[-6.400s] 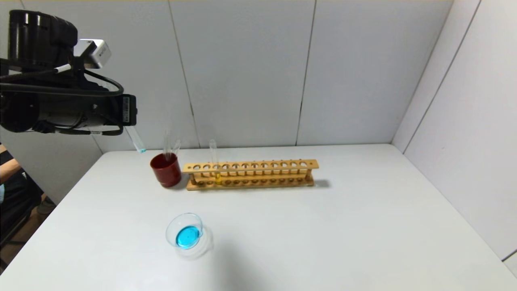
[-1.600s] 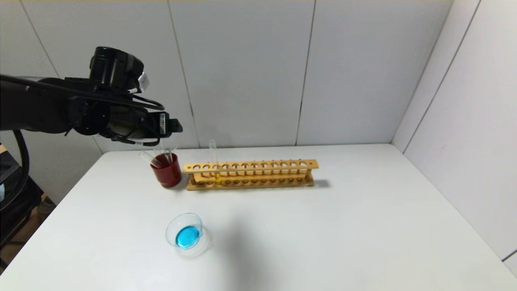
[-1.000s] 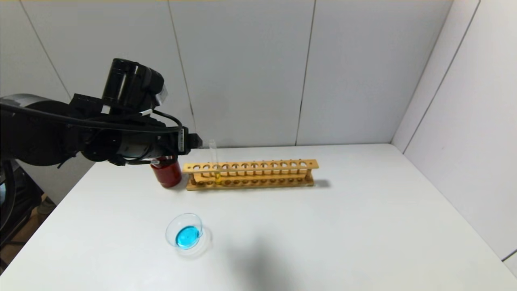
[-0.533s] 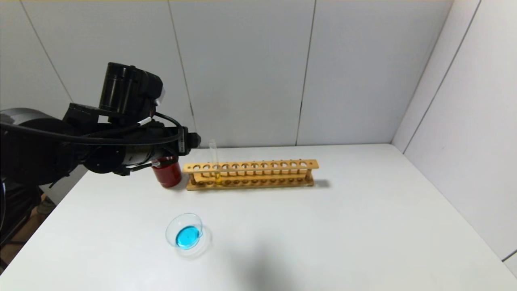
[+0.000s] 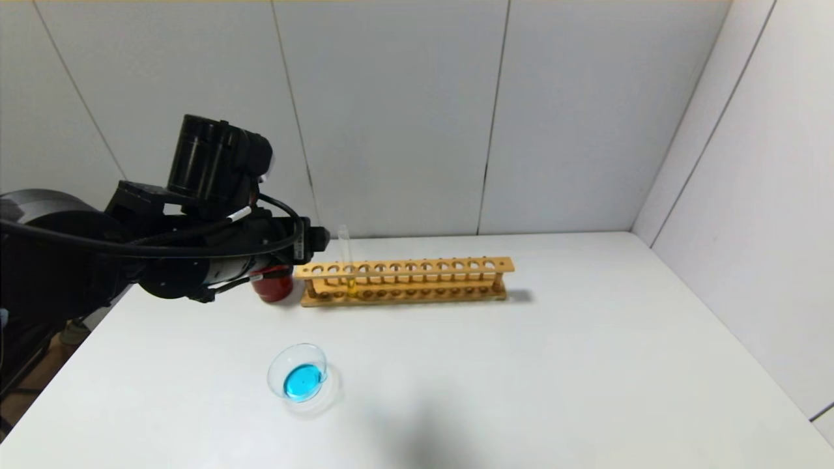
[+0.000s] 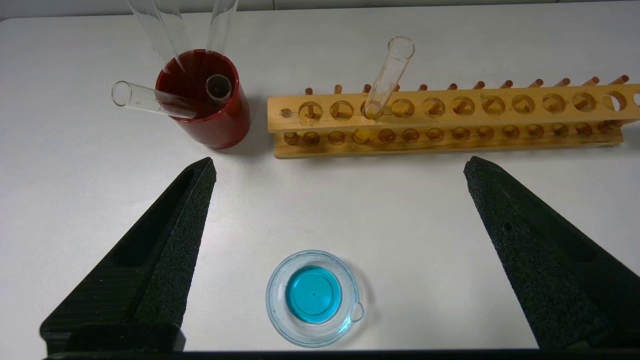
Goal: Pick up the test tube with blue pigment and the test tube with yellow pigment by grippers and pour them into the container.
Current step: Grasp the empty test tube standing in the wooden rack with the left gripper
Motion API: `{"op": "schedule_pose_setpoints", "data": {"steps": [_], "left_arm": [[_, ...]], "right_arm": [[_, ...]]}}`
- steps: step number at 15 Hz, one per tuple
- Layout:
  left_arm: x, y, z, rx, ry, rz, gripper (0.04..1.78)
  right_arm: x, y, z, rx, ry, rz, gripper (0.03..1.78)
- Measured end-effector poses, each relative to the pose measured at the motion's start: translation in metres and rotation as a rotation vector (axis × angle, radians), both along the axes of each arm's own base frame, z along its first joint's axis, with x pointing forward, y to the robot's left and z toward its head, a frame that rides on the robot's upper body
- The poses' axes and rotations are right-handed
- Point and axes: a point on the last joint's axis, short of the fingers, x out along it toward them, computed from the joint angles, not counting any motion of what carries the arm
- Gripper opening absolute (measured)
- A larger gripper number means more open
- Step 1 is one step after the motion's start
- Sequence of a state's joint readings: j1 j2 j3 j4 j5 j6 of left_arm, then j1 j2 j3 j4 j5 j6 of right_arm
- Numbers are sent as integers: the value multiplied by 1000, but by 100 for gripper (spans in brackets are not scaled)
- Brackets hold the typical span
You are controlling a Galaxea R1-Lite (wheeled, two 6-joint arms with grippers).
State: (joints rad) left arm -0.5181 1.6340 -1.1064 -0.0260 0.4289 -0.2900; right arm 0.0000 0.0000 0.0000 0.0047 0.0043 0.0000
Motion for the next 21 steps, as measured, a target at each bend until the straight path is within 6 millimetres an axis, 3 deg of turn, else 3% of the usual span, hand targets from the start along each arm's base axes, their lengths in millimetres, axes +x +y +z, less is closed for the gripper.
{"op": "schedule_pose_setpoints", "data": {"steps": [3,8,15,21], "left_arm": [[3,-2,-8,16,-8,3,175],[25,-6,-19,50,-60,4,175],[59,-18,-48,16,-110,8,175],[79,-18,-75,11,-60,-33,175]], "right_arm": [[0,0,0,0,0,0,175],[0,0,0,0,0,0,175],[0,0,0,0,0,0,175],[0,0,0,0,0,0,175]]}}
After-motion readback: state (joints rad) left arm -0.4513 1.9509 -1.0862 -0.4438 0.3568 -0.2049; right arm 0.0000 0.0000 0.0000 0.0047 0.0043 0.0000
